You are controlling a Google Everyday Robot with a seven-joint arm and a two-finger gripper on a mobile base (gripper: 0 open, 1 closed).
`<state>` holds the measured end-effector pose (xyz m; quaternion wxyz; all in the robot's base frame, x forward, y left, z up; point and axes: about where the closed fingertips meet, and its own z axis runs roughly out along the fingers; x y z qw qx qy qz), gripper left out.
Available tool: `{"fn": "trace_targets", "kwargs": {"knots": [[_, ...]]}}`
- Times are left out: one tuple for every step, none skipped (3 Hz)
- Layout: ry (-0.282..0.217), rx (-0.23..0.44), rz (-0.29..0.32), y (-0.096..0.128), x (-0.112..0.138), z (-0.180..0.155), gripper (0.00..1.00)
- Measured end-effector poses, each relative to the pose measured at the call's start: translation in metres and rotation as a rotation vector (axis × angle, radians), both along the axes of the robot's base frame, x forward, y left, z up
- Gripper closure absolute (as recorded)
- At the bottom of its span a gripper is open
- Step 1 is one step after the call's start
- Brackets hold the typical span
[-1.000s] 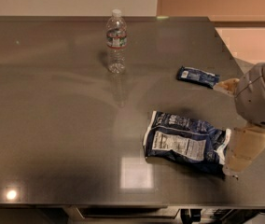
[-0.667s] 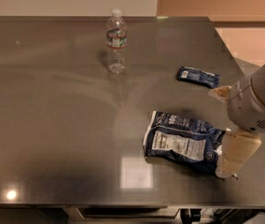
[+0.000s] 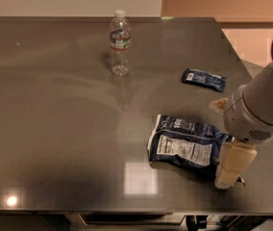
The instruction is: Move blue chip bag near water bottle
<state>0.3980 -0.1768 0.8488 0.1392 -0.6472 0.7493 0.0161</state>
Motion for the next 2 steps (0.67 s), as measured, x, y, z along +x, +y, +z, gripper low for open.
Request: {"fn": "trace_targets", "kwargs": {"knots": [[0.031,-0.015,-0.004,0.0016,-0.0029,-0.0041,0.15],[0.053,-0.026,-0.002,0.0029,-0.0059,-0.0057,0.37]]}}
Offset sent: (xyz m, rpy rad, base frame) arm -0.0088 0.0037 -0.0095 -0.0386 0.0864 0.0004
